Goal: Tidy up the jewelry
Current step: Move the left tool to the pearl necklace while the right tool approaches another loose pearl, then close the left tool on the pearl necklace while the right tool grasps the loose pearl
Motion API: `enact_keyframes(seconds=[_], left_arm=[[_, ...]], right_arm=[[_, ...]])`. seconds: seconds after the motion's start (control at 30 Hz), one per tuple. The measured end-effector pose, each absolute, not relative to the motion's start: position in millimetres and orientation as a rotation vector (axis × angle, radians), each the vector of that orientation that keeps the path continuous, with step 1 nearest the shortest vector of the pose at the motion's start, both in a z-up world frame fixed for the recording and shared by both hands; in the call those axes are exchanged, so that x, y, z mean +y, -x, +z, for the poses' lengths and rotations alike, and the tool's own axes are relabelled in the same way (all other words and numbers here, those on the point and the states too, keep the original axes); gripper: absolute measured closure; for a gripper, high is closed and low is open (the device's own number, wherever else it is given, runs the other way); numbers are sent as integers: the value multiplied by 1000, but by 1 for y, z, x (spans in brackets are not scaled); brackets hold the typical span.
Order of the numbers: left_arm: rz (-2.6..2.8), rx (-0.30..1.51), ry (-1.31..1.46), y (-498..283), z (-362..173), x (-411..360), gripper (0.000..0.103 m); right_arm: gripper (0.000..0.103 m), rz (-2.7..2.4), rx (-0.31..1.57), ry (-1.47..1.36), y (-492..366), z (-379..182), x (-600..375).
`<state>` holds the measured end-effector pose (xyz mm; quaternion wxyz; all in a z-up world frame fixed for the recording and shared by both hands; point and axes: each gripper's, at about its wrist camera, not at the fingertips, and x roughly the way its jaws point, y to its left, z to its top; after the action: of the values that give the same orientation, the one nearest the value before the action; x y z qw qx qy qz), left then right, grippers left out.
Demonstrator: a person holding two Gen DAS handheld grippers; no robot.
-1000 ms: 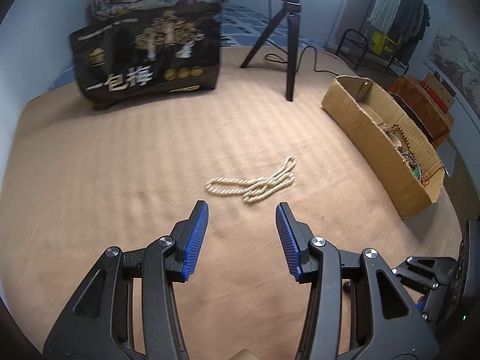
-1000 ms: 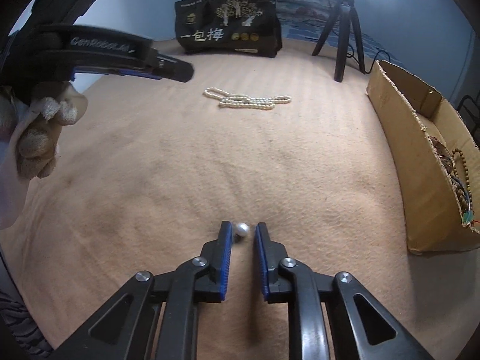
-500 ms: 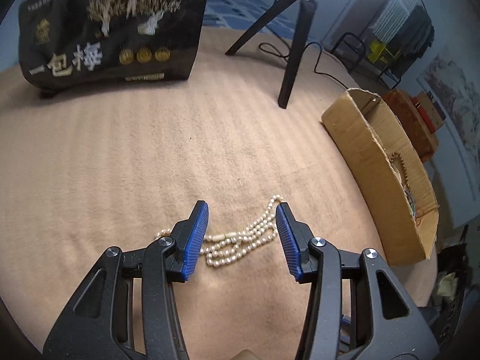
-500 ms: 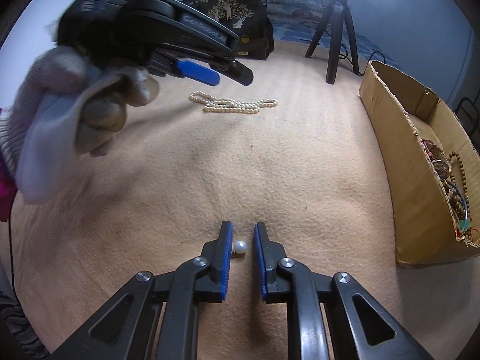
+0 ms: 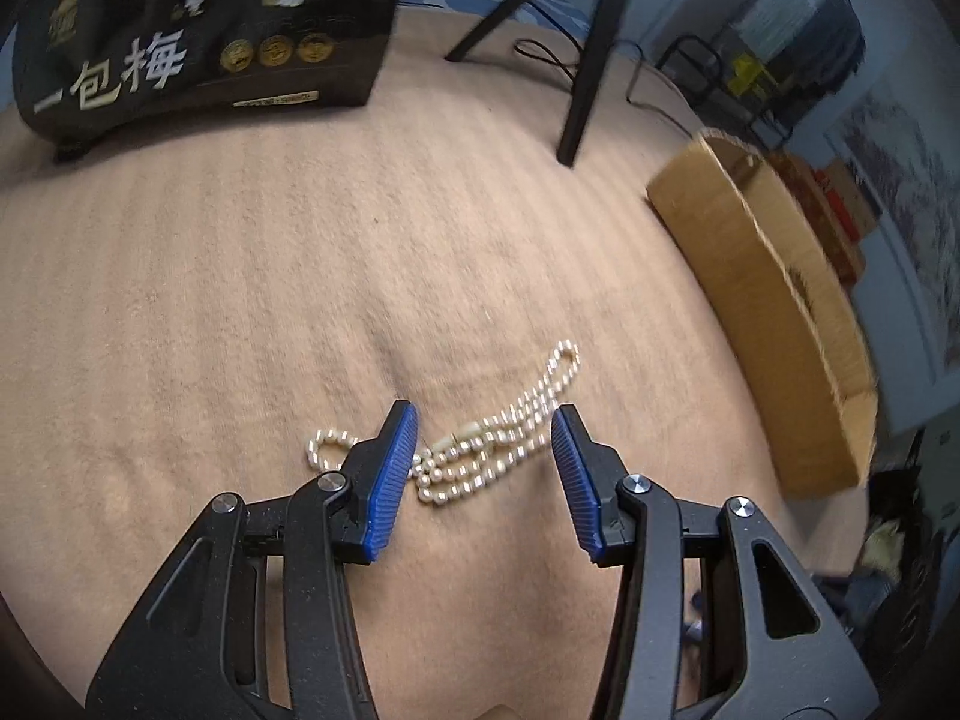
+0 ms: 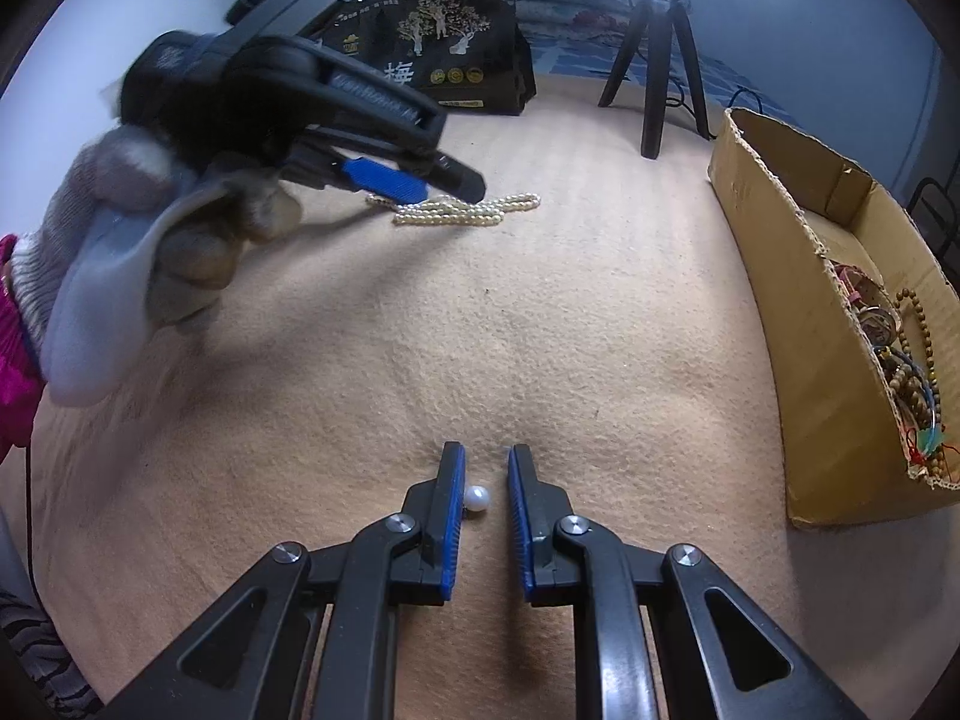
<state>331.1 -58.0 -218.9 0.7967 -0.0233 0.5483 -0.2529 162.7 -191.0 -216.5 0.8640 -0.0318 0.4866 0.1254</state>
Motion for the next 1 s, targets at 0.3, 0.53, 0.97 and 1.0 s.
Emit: enact_keyframes(seconds=[0.3, 0.53, 0.97, 1.0], left_arm=[[-453, 1081, -288, -303, -221, -93, 67], [-401, 1033, -310, -300, -224, -99, 94], [-387, 1023, -262, -296, -222, -91, 97], [-386, 1024, -258, -295, -221, -90, 97]], right_arm=[[92, 257, 1027, 63, -164, -217, -191], [89, 280, 1044, 44, -166, -217, -193], [96, 289, 1016, 133, -159, -218, -186], [97, 285, 1014, 149, -158, -218, -185]])
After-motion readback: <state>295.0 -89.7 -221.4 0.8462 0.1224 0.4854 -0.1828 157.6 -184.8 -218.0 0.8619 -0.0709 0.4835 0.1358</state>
